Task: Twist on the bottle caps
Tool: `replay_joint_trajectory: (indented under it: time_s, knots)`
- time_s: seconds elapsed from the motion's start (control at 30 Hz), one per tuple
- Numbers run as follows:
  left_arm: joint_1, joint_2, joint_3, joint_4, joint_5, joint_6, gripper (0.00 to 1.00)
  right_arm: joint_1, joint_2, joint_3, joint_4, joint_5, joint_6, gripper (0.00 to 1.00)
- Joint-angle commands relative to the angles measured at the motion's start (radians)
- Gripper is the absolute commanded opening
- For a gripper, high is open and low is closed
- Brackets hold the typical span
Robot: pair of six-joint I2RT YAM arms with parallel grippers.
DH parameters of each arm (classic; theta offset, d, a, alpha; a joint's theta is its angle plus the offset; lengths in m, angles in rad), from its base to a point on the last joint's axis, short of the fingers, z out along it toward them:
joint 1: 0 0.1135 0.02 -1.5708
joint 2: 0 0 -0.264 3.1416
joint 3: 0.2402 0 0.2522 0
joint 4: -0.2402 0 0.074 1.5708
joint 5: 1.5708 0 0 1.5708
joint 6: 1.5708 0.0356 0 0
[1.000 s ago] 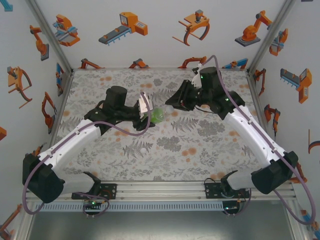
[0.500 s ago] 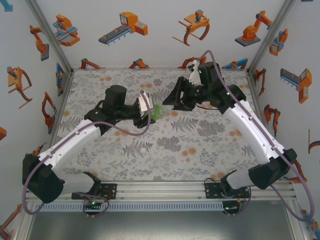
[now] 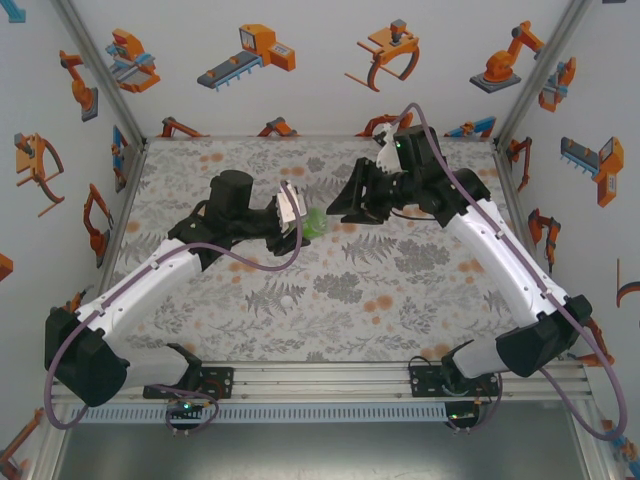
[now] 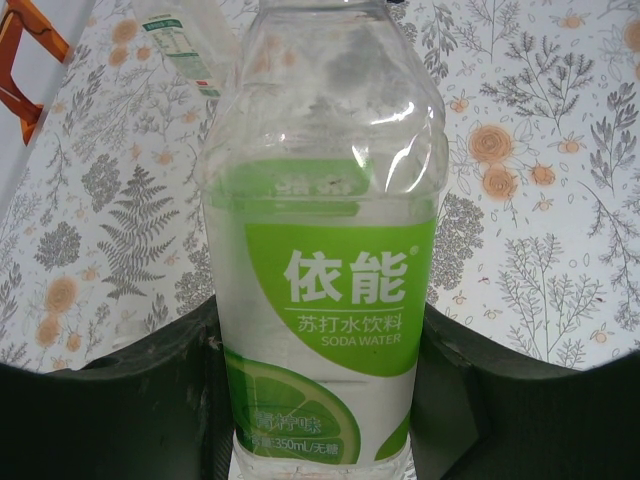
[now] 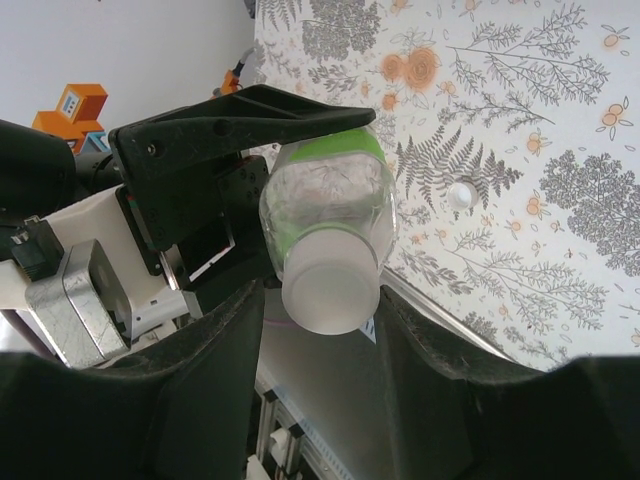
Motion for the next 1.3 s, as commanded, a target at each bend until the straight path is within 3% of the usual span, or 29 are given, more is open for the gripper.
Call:
replay_joint_trajectory:
  time_s: [0.0,0.23,0.37,0.83,1.0,1.13,1.2,1.27]
  knots:
    - [0.0,-0.012,-0.004,0.015,0.03,-0.006,0.0,0.007,-0.014,-0.007,0.046,0.007,0.006,0.46]
    - [-0.001,-0.008,-0.002,0.013,0.034,-0.004,0.0,0.007,-0.005,-0.017,0.066,-0.001,0.005,0.38]
    - [-0.002,-0.009,-0.002,0.013,0.049,-0.001,0.01,0.007,0.0,-0.019,0.065,0.013,0.002,0.44]
    - [-0.001,-0.012,-0.001,-0.003,0.061,0.007,0.0,0.007,0.004,-0.016,0.073,0.027,-0.011,0.44]
    - [-0.002,-0.01,-0.001,-0.004,0.06,0.007,0.0,0.007,0.003,-0.016,0.073,0.027,-0.016,0.4]
    - [-0.001,-0.009,0.002,-0.006,0.066,0.007,0.0,0.007,0.004,-0.009,0.06,0.039,-0.031,0.31]
    - [-0.002,-0.009,0.002,-0.006,0.062,0.006,0.08,0.008,0.004,-0.006,0.054,0.051,-0.04,0.28]
    - [-0.002,-0.01,0.0,-0.005,0.054,0.001,0.31,0.007,0.007,-0.001,0.041,0.066,-0.056,0.25]
